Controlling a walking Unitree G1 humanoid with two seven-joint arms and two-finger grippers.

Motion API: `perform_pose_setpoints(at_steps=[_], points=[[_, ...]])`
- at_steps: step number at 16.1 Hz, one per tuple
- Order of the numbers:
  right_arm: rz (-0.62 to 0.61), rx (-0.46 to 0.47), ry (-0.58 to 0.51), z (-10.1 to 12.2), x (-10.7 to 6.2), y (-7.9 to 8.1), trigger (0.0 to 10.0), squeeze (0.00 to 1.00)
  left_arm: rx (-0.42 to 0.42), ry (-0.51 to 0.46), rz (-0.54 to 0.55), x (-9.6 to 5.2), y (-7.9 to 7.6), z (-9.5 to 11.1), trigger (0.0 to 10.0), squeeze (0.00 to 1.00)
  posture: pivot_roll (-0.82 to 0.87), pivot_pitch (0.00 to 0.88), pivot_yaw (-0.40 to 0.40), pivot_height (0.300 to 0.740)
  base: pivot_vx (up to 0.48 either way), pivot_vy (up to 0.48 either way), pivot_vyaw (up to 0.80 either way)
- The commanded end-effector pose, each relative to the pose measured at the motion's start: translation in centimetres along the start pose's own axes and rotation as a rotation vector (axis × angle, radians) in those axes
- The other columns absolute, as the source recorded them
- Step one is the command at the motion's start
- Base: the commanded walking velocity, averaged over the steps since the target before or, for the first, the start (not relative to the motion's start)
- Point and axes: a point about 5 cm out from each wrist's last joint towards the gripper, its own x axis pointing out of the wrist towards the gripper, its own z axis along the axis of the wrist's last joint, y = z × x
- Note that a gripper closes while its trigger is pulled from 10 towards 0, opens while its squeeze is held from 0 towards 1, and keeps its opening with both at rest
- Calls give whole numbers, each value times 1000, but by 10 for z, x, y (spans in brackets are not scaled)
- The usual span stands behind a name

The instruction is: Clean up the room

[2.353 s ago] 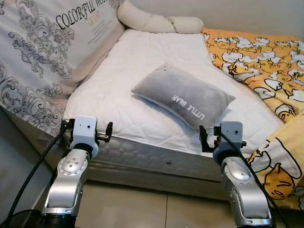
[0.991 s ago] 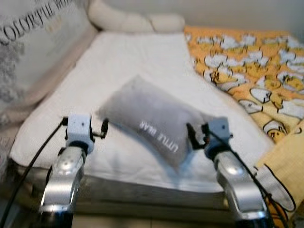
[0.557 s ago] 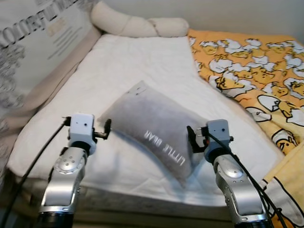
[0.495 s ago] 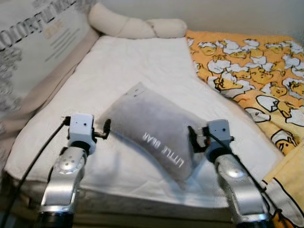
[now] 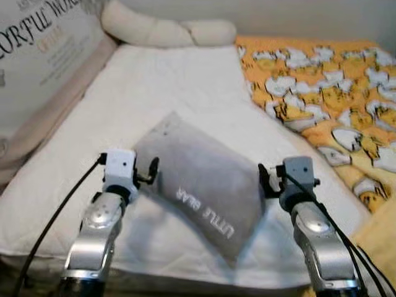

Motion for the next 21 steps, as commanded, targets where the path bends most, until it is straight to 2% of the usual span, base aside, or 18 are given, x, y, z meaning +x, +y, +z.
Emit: perform_pose_setpoints(at_steps=[1, 4, 7, 8, 11, 12, 14, 15, 17, 18, 20, 21], points=[[19, 4, -8, 2, 1, 8, 10000, 0, 11, 1, 21, -1, 7, 2, 10000, 0, -35, 0, 11, 740, 240, 0, 0], [5, 5, -11, 3, 0, 5, 10000, 0, 21, 35, -14, 0, 4, -2, 10000, 0, -46, 0, 26, 740, 0, 0, 0], [-37, -36, -17, 6, 8, -9, 10000, 0, 55, 30, -38, 2, 2, -2, 10000, 0, -46, 0, 33, 740, 0, 0, 0], [-64, -76, 2, 6, 16, -19, 10000, 0, 71, 44, -62, 4, 2, -2, 10000, 0, -48, 0, 35, 740, 0, 0, 0], [-119, -147, 22, 13, 43, -48, 10000, 0, 167, 139, -212, 9, 1, -11, 10000, 0, -53, 0, 37, 740, 0, 0, 0], [-132, -185, 26, 16, 54, -57, 10000, 0, 213, 186, -293, 12, -1, -15, 10000, 0, -49, 0, 33, 740, 0, 0, 0], [-138, -212, 24, 19, 64, -64, 10000, 0, 234, 197, -375, 15, -6, -14, 10000, 0, -48, 0, 30, 740, 0, 0, 0], [-153, -207, 33, 19, 70, -72, 10000, 0, 252, 216, -446, 19, -13, -15, 10000, 0, -48, 0, 24, 740, 0, 0, 0], [-117, -209, 46, 18, 75, -72, 10000, 0, 277, 261, -528, 23, -24, -20, 10000, 0, -47, 0, 18, 740, 0, 0, 0], [-64, -225, 52, 16, 77, -66, 10000, 0, 280, 295, -548, 25, -29, -24, 10000, 0, -47, 0, 17, 740, 0, 0, 0], [121, -340, 76, 8, 74, -50, 10000, 0, 265, 408, -471, 34, -32, -38, 10000, 0, -64, 0, 26, 740, 0, 0, 0], [203, -351, 75, 8, 72, -46, 10000, 0, 270, 446, -452, 35, -30, -42, 10000, 0, -69, 0, 29, 740, 0, 0, 0]])
